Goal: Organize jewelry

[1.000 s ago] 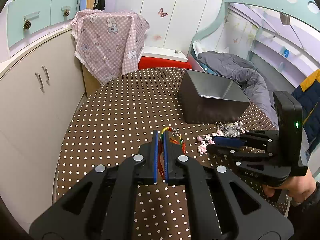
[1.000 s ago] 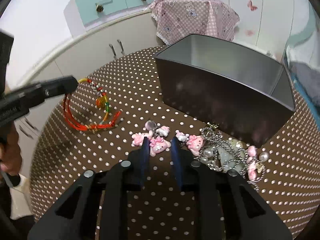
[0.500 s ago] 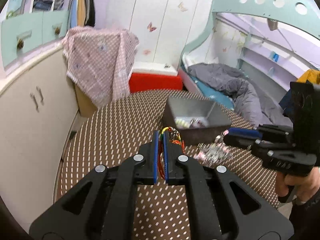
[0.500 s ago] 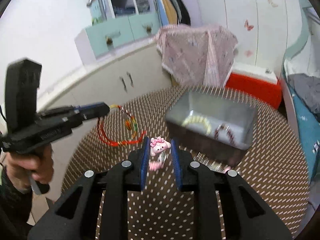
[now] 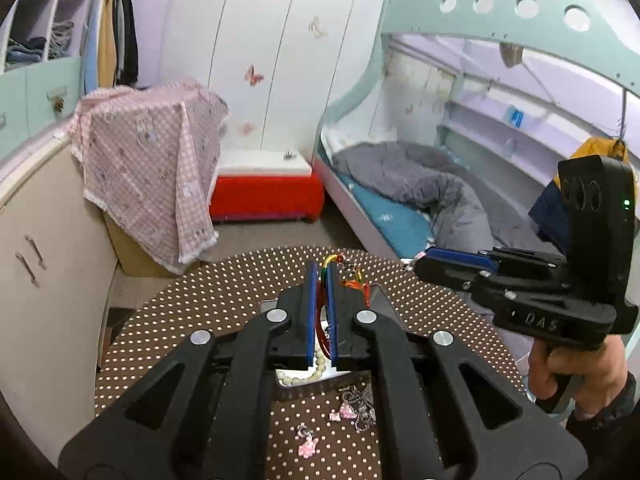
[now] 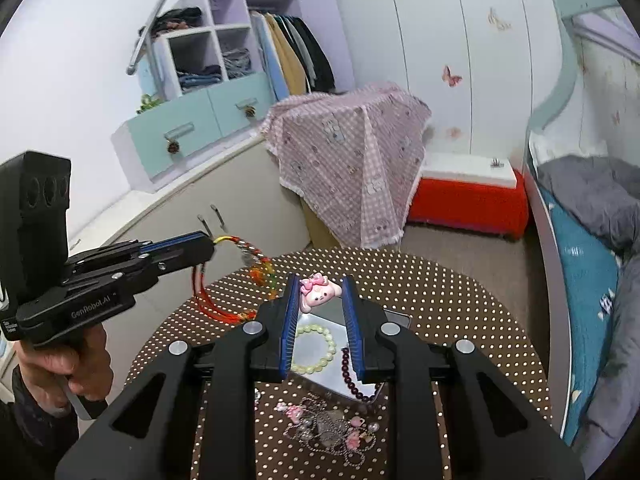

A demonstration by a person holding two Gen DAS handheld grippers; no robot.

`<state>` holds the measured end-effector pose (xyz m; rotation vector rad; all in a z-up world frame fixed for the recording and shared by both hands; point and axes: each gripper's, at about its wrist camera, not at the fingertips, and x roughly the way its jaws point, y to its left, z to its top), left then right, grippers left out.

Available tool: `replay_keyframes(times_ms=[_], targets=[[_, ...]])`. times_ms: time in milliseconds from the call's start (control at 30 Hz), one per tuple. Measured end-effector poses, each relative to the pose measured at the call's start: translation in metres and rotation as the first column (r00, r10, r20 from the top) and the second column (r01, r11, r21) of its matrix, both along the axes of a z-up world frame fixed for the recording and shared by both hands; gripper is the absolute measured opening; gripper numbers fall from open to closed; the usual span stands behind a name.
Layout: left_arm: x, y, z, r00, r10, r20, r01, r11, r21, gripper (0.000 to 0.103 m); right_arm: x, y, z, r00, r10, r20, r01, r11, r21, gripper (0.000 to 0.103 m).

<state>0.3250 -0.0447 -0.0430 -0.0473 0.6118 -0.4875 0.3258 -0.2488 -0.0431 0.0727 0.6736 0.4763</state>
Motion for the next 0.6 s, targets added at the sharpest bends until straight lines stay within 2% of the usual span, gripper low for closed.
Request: replay_keyframes(times_ms=[33,67,100,133,167,200,267,600], targets=[[0.005,-0.003,-0.003,1.0,0.005,-0.01,-0.005,1.0,0.011,0.006,0.004,-0.002,-0.005,1.0,-0.026,-0.016,0.025,1.0,-0.007,0.021],[0.011,-0.006,-0.008,0.999,0.007,-0.035,-0.006,1.0,0.026,0.006,0.009,-0.005,-0.009,0.998,-0.052,-0.031,0.051,0.999,-0.005,0.031],[0.016,-0.007,-0.013,0.998,0.015,-0.06,-0.013,0.999,0.038,0.012,0.01,-0.009,-0.011,0.996,-0.076,-0.039,0.076,0.997,0.003,0.052],[0.019,-0.007,-0.017,0.997,0.033,-0.077,-0.029,0.998,0.052,0.045,0.009,-0.014,-0.013,0.993,-0.113,-0.038,0.114,0.993,0.013,0.067],[0.019,-0.004,-0.019,0.996,0.058,-0.074,-0.054,0.997,0.058,0.07,0.007,-0.018,-0.013,0.99,-0.141,-0.021,0.141,0.99,0.025,0.088],[0.014,0.002,-0.018,0.995,0.094,-0.035,-0.093,0.995,0.046,0.094,0.004,-0.021,-0.011,0.988,-0.153,-0.009,0.154,0.988,0.034,0.091],[0.008,0.012,-0.015,0.991,0.133,0.003,-0.133,0.991,0.033,0.096,0.0,-0.026,-0.01,0.985,-0.17,-0.006,0.17,0.985,0.041,0.095],[-0.016,0.051,-0.008,0.972,0.235,0.017,-0.234,0.972,-0.009,0.096,-0.02,-0.043,-0.002,0.976,-0.218,0.016,0.217,0.973,0.078,0.095]])
